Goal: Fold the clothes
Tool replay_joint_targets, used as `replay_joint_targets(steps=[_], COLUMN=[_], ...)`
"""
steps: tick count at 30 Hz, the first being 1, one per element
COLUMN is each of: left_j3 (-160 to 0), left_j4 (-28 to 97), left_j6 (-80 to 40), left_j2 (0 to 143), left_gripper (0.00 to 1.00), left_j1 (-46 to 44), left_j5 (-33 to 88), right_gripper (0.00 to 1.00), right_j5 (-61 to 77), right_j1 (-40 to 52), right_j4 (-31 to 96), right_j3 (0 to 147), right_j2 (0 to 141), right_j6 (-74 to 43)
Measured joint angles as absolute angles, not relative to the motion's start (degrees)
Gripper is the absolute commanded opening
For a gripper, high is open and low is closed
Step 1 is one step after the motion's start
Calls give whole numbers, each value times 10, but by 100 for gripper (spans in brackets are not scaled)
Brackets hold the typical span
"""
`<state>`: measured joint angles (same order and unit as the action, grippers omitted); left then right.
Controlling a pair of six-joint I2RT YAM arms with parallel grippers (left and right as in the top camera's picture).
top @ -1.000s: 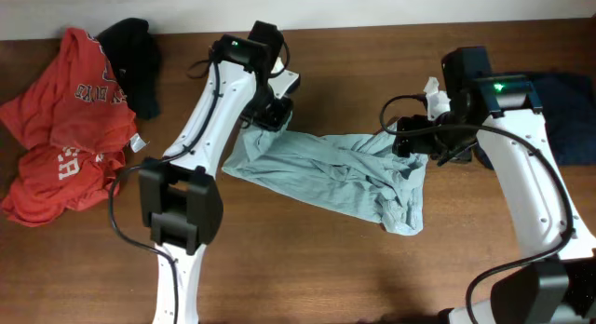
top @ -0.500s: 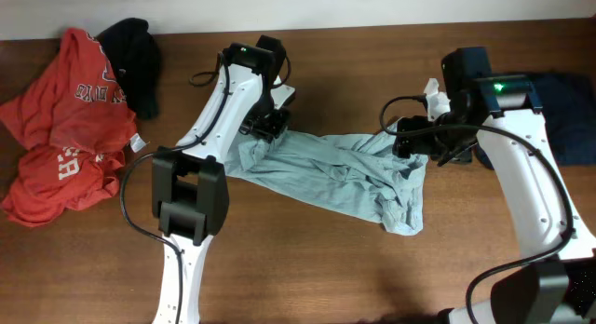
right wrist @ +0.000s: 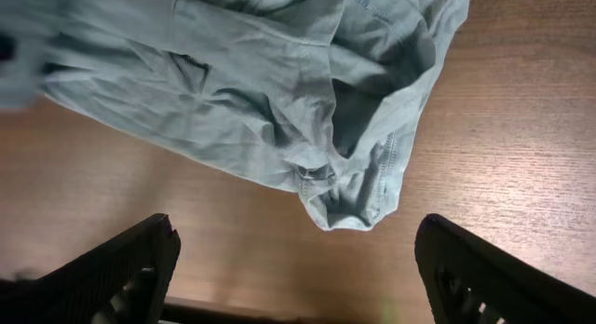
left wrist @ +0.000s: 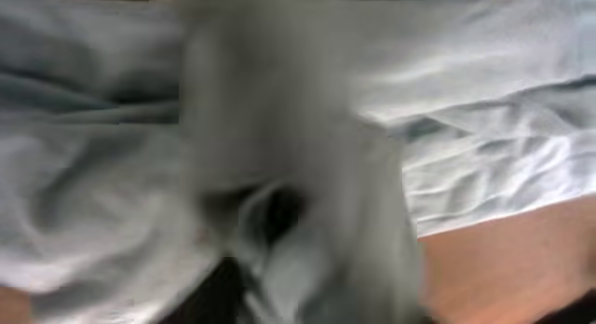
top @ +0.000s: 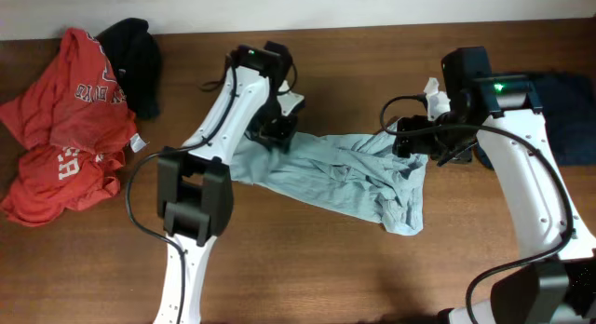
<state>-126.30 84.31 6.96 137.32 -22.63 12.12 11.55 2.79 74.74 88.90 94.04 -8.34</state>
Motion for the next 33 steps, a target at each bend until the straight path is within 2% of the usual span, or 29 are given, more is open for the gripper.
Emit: replay_joint_targets(steps=[2,4,16,19,24,29,33], left_j3=[-1263,-1263,-1263,-1263,-1263,-1280,-1383], left_j4=[844,844,836,819,771,748,780], left_j6=[67,64,64,64,65,62,54], left_j2=[1373,1373,1373,1373,1373,1376,1388], left_gripper=[64,64,61,61,61,68,78], left_j1=[-232,-237,-236,-223,-222,-231,-219], left_j5=[131,138,148,153,184,205,215], right_gripper=[85,85,82,79,79,88,89], right_j5=[116,116,116,116,116,119,125], right_j1=[28,28,28,28,28,16,-7], right_j4=[747,747,747,744,741,751,741], right_j3=[889,889,889,889,889,889,875], right_j2=[940,940,940,940,940,940,940], right_j6=[-84,-84,-84,-84,-102,-123,-133])
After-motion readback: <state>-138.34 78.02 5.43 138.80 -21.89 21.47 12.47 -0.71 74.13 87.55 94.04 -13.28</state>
